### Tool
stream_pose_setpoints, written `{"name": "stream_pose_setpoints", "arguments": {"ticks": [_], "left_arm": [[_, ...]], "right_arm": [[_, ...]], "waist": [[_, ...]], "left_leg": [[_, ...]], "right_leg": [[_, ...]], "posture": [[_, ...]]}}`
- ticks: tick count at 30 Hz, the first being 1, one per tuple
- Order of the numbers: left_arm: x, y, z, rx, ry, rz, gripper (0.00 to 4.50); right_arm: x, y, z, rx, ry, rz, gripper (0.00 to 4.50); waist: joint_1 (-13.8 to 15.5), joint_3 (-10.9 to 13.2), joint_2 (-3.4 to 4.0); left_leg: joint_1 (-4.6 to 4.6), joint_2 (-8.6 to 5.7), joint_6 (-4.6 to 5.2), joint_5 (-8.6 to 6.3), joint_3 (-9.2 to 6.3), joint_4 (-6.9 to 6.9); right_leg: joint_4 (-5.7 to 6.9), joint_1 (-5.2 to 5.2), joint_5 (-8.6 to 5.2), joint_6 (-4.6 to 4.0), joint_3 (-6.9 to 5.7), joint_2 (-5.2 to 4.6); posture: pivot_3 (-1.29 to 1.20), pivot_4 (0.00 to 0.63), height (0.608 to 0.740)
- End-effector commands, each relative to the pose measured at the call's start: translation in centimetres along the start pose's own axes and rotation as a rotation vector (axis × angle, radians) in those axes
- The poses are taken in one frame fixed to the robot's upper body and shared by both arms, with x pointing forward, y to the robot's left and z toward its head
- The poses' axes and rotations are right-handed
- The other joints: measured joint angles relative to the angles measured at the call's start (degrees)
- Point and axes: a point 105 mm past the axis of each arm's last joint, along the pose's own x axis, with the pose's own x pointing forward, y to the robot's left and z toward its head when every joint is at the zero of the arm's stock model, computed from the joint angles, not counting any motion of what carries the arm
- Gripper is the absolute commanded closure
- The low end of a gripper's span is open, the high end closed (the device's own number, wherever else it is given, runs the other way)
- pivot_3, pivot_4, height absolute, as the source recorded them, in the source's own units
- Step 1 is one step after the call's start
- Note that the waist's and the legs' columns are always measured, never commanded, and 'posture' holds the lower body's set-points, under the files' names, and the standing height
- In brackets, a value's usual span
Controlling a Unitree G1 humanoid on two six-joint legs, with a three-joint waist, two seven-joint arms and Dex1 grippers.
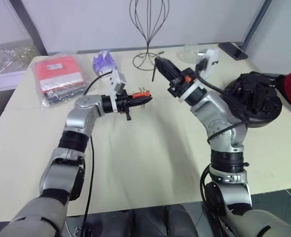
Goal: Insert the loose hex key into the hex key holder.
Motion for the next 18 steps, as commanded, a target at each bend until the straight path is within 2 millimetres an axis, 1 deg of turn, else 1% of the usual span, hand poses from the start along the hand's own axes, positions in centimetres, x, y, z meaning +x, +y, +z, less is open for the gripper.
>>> {"name": "stream_pose_setpoints", "arguments": {"ticks": [1,11,18], "left_arm": [[0.0,0.2,1.5,0.042,-0.043,0.001,4.50],[0.2,0.2,2.3,0.053,-0.072,0.003,4.50],[0.3,0.1,2.4,0.066,-0.077,0.003,4.50]], "right_arm": [[0.1,1.4,1.2,-0.027,-0.040,0.047,4.43],[0.2,1.4,0.3,-0.025,-0.016,0.054,4.43],[0.2,1.6,-0.3,-0.027,0.004,0.061,4.43]], "waist": [[-0.2,0.0,0.00],[-0.4,0.0,0.00],[-0.4,0.0,0.00]], "left_leg": [[0.00,0.00,0.00,0.00,0.00,0.00],[0.00,0.00,0.00,0.00,0.00,-0.01],[0.00,0.00,0.00,0.00,0.00,-0.01]], "right_leg": [[0.00,0.00,0.00,0.00,0.00,0.00],[0.00,0.00,0.00,0.00,0.00,0.00],[0.00,-0.01,0.00,0.00,0.00,0.00]], "posture": [[0.00,0.150,0.740],[0.00,0.150,0.740],[0.00,0.150,0.740]]}}
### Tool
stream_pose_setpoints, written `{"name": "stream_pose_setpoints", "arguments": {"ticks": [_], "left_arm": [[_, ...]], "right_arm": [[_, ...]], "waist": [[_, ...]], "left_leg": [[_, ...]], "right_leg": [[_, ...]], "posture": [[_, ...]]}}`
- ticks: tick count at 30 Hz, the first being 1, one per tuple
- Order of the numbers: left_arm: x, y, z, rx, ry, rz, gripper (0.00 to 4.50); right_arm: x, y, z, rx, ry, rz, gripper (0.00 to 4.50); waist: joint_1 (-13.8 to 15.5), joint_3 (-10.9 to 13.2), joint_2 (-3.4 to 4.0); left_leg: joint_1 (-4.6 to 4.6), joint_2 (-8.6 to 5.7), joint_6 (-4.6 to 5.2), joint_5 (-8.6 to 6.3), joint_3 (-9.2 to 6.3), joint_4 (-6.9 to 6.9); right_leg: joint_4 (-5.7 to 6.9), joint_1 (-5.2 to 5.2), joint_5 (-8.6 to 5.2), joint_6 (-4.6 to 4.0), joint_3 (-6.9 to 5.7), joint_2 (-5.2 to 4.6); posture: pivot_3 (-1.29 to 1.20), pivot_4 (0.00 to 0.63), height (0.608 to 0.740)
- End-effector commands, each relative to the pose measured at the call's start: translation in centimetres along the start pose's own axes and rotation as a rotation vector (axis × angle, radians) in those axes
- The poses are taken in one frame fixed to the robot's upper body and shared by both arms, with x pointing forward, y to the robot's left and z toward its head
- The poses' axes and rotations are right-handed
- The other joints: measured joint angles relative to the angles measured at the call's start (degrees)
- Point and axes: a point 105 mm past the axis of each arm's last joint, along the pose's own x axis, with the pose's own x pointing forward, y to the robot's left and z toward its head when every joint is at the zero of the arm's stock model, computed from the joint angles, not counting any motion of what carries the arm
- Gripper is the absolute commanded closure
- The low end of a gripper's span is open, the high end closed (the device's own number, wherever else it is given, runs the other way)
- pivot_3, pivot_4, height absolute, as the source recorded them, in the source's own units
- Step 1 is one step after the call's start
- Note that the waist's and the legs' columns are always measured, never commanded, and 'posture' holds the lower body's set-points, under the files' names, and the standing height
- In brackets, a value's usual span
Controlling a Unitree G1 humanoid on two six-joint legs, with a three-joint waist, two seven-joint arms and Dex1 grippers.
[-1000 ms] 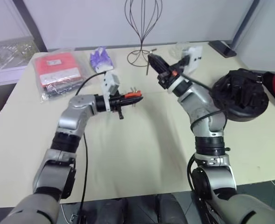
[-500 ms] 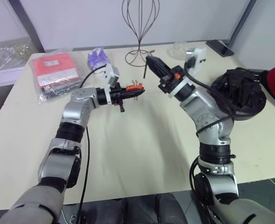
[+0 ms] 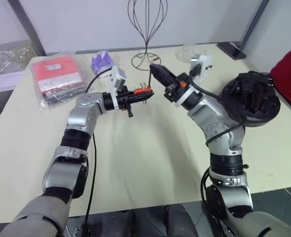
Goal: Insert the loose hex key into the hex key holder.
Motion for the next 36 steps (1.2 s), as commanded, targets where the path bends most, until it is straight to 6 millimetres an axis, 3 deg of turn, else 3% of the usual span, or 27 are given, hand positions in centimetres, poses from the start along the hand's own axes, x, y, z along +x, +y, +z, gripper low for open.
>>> {"name": "stream_pose_setpoints", "arguments": {"ticks": [1,14,21,36], "left_arm": [[0.3,-0.2,2.1,0.077,-0.041,-0.019,4.50],[0.2,-0.9,1.9,0.076,-0.035,-0.042,4.50],[-0.2,-0.8,0.7,0.076,-0.001,-0.027,4.50],[0.8,-1.4,0.9,0.074,-0.017,-0.055,4.50]], "right_arm": [[0.1,0.8,0.6,-0.023,-0.028,0.032,4.43],[-0.1,0.1,-0.1,-0.030,-0.011,0.012,4.43],[0.2,0.0,1.0,-0.038,-0.043,0.015,4.43],[0.4,0.7,1.1,-0.027,-0.056,0.032,4.43]], "waist": [[0.0,0.0,0.00],[0.0,0.0,0.00],[0.0,0.0,0.00],[0.0,0.0,0.00]], "left_leg": [[0.00,0.00,0.00,0.00,0.00,0.00],[0.00,0.00,0.00,0.00,0.00,0.00],[0.00,0.00,0.00,0.00,0.00,0.01],[0.00,0.00,0.00,0.00,0.00,0.01]], "right_leg": [[0.00,0.00,0.00,0.00,0.00,0.00],[0.00,0.00,0.00,0.00,0.00,0.00],[0.00,0.00,0.00,0.00,0.00,0.00],[0.00,0.00,0.00,0.00,0.00,0.00]], "posture": [[0.00,0.150,0.740],[0.00,0.150,0.740],[0.00,0.150,0.740],[0.00,0.150,0.740]]}}
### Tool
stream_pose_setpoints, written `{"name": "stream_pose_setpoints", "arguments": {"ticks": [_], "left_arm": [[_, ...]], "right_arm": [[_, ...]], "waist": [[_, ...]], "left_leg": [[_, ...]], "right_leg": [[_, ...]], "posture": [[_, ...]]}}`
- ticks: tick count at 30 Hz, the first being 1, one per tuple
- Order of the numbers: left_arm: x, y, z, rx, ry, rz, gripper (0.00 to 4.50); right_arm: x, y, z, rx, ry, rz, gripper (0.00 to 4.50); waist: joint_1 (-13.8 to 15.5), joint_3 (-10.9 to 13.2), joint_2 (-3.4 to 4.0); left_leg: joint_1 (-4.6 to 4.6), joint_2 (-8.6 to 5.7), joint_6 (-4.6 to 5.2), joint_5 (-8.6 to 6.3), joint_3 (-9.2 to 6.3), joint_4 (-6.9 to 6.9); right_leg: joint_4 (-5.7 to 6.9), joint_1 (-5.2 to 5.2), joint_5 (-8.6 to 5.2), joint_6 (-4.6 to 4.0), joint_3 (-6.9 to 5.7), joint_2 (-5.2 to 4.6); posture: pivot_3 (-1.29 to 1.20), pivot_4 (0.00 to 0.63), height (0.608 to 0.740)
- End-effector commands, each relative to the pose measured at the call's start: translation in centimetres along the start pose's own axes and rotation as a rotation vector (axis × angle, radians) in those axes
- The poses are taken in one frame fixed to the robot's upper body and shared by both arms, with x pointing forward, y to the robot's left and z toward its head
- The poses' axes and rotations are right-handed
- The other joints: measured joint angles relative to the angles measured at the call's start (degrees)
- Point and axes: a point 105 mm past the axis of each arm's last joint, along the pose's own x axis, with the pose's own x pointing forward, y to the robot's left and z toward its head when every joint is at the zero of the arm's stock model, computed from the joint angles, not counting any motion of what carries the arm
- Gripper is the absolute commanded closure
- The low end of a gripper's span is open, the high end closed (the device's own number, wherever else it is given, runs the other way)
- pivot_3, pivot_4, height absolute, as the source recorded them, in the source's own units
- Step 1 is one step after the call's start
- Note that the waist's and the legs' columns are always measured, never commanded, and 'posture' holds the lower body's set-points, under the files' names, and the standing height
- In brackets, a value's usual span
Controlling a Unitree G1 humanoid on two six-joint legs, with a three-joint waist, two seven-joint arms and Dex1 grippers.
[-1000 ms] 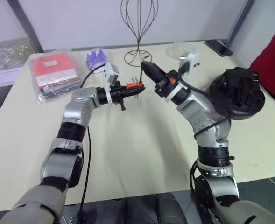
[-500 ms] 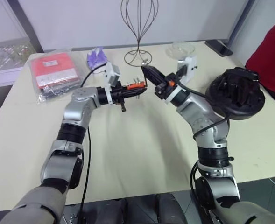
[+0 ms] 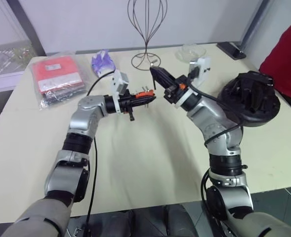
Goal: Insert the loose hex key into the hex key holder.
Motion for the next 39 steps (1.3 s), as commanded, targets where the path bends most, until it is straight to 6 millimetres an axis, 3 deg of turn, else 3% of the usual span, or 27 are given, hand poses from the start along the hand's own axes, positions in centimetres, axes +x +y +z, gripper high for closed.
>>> {"name": "stream_pose_setpoints", "arguments": {"ticks": [1,27,39], "left_arm": [[0.5,-0.4,1.5,0.061,-0.024,-0.026,4.50],[1.1,-0.7,2.1,0.052,-0.055,-0.036,4.50],[0.6,-0.2,2.7,0.024,-0.084,-0.001,4.50]], "right_arm": [[0.4,1.1,1.6,-0.025,-0.061,0.043,4.43],[0.6,1.2,0.8,-0.003,-0.051,0.040,4.43],[-0.3,-0.1,-0.5,-0.015,-0.019,0.003,4.43]], "waist": [[0.0,0.0,0.00],[0.0,0.0,0.00],[0.0,0.0,0.00]], "left_leg": [[0.00,0.00,0.00,0.00,0.00,0.00],[0.00,0.00,0.00,0.00,0.00,0.01],[0.00,0.00,0.00,0.00,0.00,0.01]], "right_leg": [[0.00,0.00,0.00,0.00,0.00,0.00],[0.00,0.00,0.00,0.00,0.00,0.00],[0.00,0.00,0.00,0.00,0.00,0.00]], "posture": [[0.00,0.150,0.740],[0.00,0.150,0.740],[0.00,0.150,0.740]]}}
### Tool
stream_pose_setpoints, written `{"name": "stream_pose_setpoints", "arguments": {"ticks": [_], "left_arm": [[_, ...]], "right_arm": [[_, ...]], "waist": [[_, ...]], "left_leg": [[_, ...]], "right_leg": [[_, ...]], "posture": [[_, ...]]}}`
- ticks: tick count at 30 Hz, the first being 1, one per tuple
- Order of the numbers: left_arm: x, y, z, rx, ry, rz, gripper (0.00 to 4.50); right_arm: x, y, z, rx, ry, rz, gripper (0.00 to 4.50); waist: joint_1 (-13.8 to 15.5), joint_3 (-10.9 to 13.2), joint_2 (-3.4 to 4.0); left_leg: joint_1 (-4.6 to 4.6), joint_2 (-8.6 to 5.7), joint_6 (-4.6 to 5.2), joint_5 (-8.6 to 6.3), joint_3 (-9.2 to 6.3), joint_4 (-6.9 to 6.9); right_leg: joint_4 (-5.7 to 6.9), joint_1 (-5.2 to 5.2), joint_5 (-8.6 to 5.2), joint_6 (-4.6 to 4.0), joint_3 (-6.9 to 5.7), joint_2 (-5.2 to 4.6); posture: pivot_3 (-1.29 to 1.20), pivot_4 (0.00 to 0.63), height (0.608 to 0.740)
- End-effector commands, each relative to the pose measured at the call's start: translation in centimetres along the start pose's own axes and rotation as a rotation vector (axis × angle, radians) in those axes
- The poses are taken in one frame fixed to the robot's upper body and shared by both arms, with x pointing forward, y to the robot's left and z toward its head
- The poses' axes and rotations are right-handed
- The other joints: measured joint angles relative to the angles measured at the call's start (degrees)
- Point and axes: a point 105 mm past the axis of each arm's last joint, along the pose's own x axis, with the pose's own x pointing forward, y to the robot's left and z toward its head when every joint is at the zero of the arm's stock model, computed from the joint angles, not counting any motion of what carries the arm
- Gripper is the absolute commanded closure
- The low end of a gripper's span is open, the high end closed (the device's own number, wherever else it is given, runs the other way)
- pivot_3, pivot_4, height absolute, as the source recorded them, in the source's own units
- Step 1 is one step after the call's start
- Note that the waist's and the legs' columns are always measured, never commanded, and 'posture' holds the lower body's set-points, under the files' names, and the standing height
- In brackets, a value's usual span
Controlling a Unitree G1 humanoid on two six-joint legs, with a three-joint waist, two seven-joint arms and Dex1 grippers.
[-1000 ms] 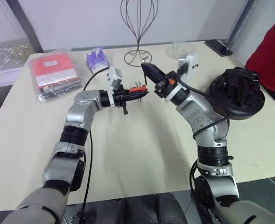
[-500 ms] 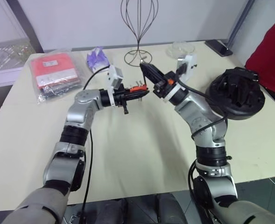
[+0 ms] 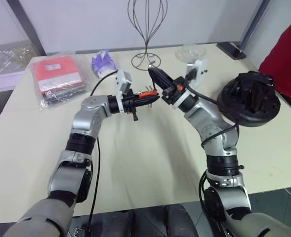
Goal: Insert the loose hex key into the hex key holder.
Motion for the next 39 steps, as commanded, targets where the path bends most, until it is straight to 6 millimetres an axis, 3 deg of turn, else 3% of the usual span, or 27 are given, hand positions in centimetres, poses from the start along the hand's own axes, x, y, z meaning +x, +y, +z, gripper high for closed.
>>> {"name": "stream_pose_setpoints", "arguments": {"ticks": [1,15,25,28,31,35,39], "left_arm": [[-0.3,0.1,2.4,0.063,-0.063,0.004,4.50],[-0.2,0.4,2.7,0.053,-0.076,0.018,4.50],[0.1,0.1,2.4,0.068,-0.068,0.000,4.50],[0.1,0.0,2.3,0.070,-0.065,0.003,4.50],[-0.1,0.0,2.0,0.069,-0.059,0.009,4.50],[-0.4,0.1,1.6,0.063,-0.046,0.015,4.50],[-0.9,-0.1,0.6,0.030,-0.012,0.017,4.50]], "right_arm": [[-0.4,-0.1,0.2,-0.015,-0.008,0.001,4.43],[-2.6,0.5,-0.2,-0.072,0.061,0.024,4.43],[-2.7,0.0,-0.4,-0.124,0.137,0.065,4.43],[-2.8,-0.4,-0.2,-0.123,0.127,0.051,3.48],[-2.9,-0.7,0.6,-0.122,0.092,0.030,2.23],[-4.0,-0.3,1.0,-0.124,0.120,0.044,0.13],[-6.7,1.9,0.0,-0.078,0.247,0.154,0.06]], "waist": [[0.0,0.0,0.00],[0.0,0.0,0.00],[0.1,0.0,-0.01],[0.2,0.0,-0.01],[0.2,0.0,-0.01],[0.4,0.0,-0.01],[1.3,0.0,-0.01]], "left_leg": [[0.00,0.00,0.00,0.00,0.00,0.00],[0.00,-0.01,0.00,0.00,0.01,0.01],[0.00,-0.01,0.00,0.00,0.03,0.01],[0.00,-0.01,0.00,0.00,0.03,0.01],[0.00,-0.01,0.00,0.00,0.03,0.02],[0.00,-0.01,0.00,0.00,0.02,0.02],[0.00,-0.01,0.03,-0.02,0.02,0.01]], "right_leg": [[0.00,0.00,0.00,0.00,0.00,0.00],[0.00,0.00,0.00,0.00,0.00,0.00],[-0.01,0.02,0.00,0.00,0.00,-0.01],[-0.01,0.02,0.00,0.00,0.00,-0.01],[-0.01,0.01,0.00,0.00,0.00,-0.01],[-0.01,0.02,0.00,0.00,0.00,-0.01],[-0.03,0.02,0.00,0.00,0.00,-0.01]], "posture": [[0.00,0.150,0.740],[0.00,0.150,0.740],[0.00,0.150,0.740],[0.00,0.150,0.740],[0.00,0.150,0.740],[0.00,0.150,0.740],[0.00,0.150,0.740]]}}
